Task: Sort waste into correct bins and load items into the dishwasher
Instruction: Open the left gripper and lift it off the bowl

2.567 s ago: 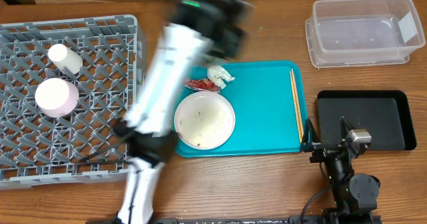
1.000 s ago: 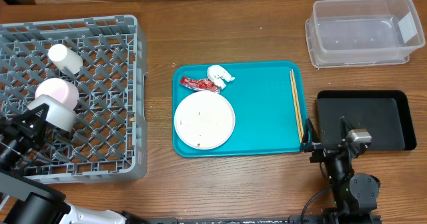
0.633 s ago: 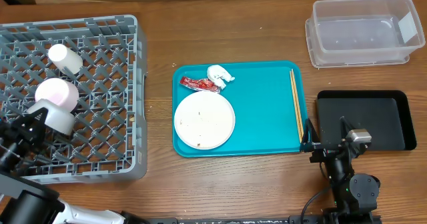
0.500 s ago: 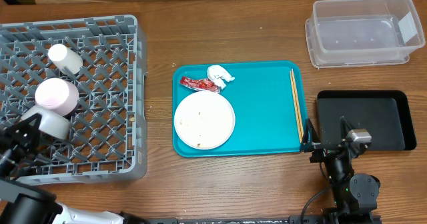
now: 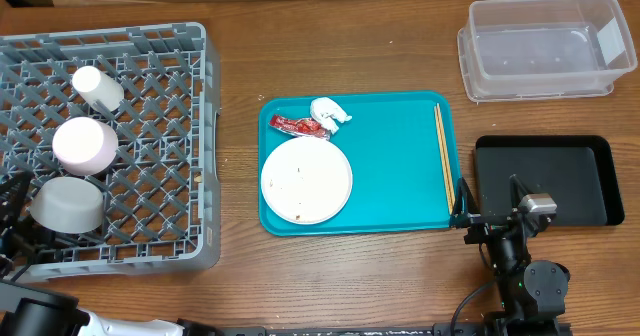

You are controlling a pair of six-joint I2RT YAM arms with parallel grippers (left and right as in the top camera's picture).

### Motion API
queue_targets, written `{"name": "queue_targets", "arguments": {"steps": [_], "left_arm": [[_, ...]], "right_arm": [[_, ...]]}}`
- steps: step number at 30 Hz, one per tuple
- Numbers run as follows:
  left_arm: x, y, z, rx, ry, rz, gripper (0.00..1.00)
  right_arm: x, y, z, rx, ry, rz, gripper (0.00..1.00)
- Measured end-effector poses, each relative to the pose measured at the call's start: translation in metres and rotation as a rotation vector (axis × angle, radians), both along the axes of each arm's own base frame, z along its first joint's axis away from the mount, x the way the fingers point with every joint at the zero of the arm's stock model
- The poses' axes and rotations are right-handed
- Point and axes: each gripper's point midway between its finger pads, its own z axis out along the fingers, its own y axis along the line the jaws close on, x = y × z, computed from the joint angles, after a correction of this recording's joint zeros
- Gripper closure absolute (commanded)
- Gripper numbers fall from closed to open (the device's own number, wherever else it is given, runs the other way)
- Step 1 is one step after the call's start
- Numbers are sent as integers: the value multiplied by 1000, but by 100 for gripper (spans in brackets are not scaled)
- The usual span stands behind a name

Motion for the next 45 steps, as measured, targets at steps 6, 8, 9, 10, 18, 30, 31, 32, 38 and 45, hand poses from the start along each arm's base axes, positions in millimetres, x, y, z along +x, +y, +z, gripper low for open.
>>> {"name": "queue_targets", "arguments": {"steps": [6, 8, 9, 10, 18, 30, 31, 32, 38, 45], "left_arm": [[0, 0, 11, -160, 48, 23, 11], [2, 5, 24, -180, 55, 26, 7], [2, 8, 32, -179, 60, 27, 6], [3, 11, 41, -171, 67, 27, 4], [-14, 35, 55, 22, 389, 41, 0], [-26, 32, 43, 10, 515, 47, 71], [-24, 31, 44, 9, 507, 43, 76], [-23, 31, 44, 7, 501, 40, 78], [-16, 24, 35, 64, 557, -6, 96], [22, -22, 45, 58, 494, -169, 96]], "right_arm": [[0, 0, 0, 0, 0, 0, 0], [0, 0, 0, 0, 0, 0, 0], [0, 0, 0, 0, 0, 0, 0], [0, 0, 0, 0, 0, 0, 0], [0, 0, 0, 0, 0, 0, 0], [0, 0, 0, 0, -1, 0, 0], [0, 0, 0, 0, 0, 0, 0], [0, 0, 0, 0, 0, 0, 0], [0, 0, 0, 0, 0, 0, 0], [0, 0, 0, 0, 0, 0, 0]]}}
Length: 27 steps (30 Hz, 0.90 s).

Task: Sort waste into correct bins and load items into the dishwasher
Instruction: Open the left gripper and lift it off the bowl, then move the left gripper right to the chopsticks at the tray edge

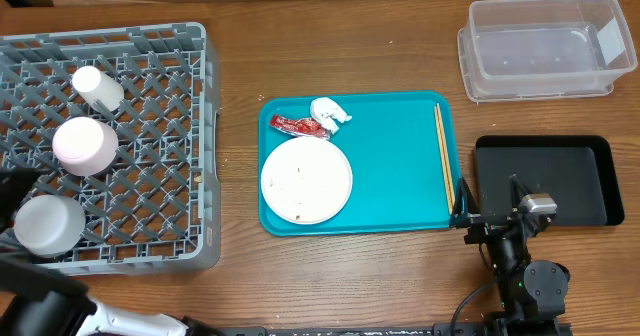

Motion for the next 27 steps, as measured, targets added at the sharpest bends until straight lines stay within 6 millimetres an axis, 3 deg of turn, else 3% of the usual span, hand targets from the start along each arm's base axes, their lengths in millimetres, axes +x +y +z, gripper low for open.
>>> {"name": "queue_targets", "arguments": {"steps": [2, 6, 12, 18, 19, 22, 25, 26, 27], "left_arm": [[18, -23, 2, 6, -24, -92, 96], [56, -88, 5, 31, -73, -334, 96], [99, -203, 5, 108, -187, -723, 96], [118, -316, -10, 270, -239, -1047, 96], [119, -333, -16, 317, -219, -1087, 92], [119, -368, -34, 478, -140, -1155, 64], [118, -393, -45, 625, -81, -1175, 45], [117, -402, -48, 671, -71, -1183, 39], [115, -411, -49, 711, -65, -1187, 46]], "right_arm": [[0, 0, 0, 0, 0, 0, 0], [0, 0, 0, 0, 1, 0, 0], [0, 0, 0, 0, 1, 0, 0], [0, 0, 0, 0, 1, 0, 0], [0, 0, 0, 0, 0, 0, 0], [0, 0, 0, 0, 0, 0, 0], [0, 0, 0, 0, 0, 0, 0], [0, 0, 0, 1, 1, 0, 0], [0, 0, 0, 0, 0, 0, 0]]}}
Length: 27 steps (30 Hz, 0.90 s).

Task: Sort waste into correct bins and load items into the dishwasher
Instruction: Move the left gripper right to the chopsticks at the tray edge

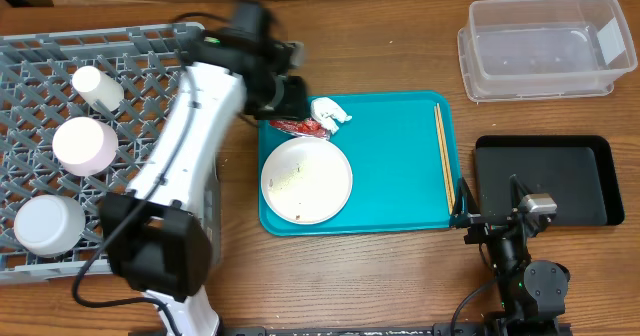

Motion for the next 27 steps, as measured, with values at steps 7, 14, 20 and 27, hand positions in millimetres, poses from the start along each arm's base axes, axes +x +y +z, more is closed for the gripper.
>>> {"name": "queue_targets", "arguments": {"steps": [7, 14, 20, 27], "left_arm": [[-13, -62, -13, 99, -71, -83, 32], [-28, -123, -42, 15, -16, -150, 11], [-33, -177, -43, -122, -33, -174, 25], [-43, -183, -37, -15, -73, -127, 22]], "right_arm": [[0, 0, 0, 0, 0, 0, 0], [0, 0, 0, -1, 0, 0, 0], [0, 0, 0, 0, 0, 0, 0], [0, 0, 0, 0, 1, 0, 0]]}}
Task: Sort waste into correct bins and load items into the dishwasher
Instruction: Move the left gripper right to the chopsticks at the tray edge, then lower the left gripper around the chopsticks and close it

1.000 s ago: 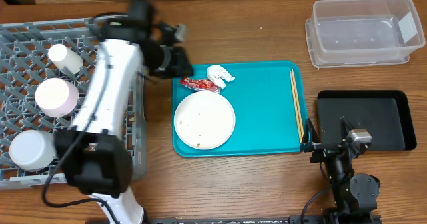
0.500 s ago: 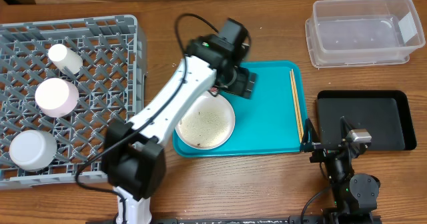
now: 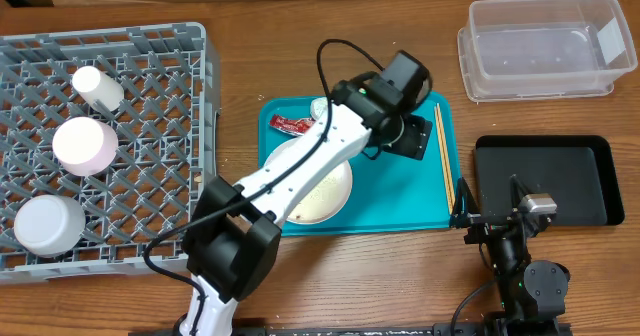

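On the teal tray (image 3: 400,191) lie a white plate (image 3: 318,198) with crumbs, a red wrapper (image 3: 288,126), a crumpled white napkin (image 3: 320,106) and a pair of wooden chopsticks (image 3: 443,166) along the right rim. My left arm reaches across the plate. Its gripper (image 3: 413,142) hangs over the tray's upper right, just left of the chopsticks, and looks open with nothing in it. The arm hides part of the plate and the napkin. My right gripper (image 3: 463,198) rests shut at the tray's front right corner.
A grey dish rack (image 3: 190,176) at the left holds a white cup (image 3: 97,86), a pink cup (image 3: 84,144) and a pale bowl (image 3: 47,224). A clear plastic bin (image 3: 545,46) stands at the back right, with a black tray (image 3: 560,176) in front of it.
My left gripper has moved from the tray's back left corner, by the wrapper, to the tray's right side beside the chopsticks. Nothing on the tray has shifted. The right arm is still.
The pale bowl first sat tilted at the rack's front left, with my left arm at that edge. It then lay flat a little nearer the front. My left arm was then over the tray's back left corner, and now it is by the chopsticks.
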You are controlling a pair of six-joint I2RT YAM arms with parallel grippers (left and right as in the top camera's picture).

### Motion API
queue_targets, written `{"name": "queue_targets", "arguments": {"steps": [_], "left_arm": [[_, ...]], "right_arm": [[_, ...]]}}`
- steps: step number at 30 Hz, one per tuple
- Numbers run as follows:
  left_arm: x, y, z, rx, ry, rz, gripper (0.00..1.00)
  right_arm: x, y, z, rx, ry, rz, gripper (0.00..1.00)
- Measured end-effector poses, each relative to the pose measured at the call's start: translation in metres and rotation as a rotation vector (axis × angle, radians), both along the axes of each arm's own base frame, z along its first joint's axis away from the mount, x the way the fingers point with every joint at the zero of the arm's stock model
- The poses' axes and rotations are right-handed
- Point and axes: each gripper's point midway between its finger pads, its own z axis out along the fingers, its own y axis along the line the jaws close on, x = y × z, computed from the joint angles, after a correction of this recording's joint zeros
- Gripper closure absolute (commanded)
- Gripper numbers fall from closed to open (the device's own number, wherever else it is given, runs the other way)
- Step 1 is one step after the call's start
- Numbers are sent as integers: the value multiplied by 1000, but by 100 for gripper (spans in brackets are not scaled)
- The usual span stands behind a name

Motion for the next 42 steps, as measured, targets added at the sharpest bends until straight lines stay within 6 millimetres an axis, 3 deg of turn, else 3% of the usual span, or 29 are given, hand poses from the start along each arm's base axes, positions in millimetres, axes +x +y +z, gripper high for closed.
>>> {"name": "queue_targets", "arguments": {"steps": [6, 10, 13, 14, 23, 32, 36, 42], "left_arm": [[-4, 9, 32, 82, 34, 14, 22], [-1, 11, 38, 108, 74, -10, 6], [11, -5, 34, 85, 31, -41, 30], [14, -14, 32, 76, 8, -41, 35], [28, -53, 2, 99, -92, 216, 32], [55, -73, -55, 103, -149, 316, 39], [54, -79, -75, 134, -176, 313, 42], [44, -88, -89, 190, -239, 300, 46]], "right_arm": [[0, 0, 0, 0, 0, 0, 0], [0, 0, 0, 0, -1, 0, 0], [0, 0, 0, 0, -1, 0, 0], [0, 0, 0, 0, -1, 0, 0], [0, 0, 0, 0, 0, 0, 0], [0, 0, 0, 0, 0, 0, 0], [0, 0, 0, 0, -1, 0, 0], [0, 0, 0, 0, -1, 0, 0]]}}
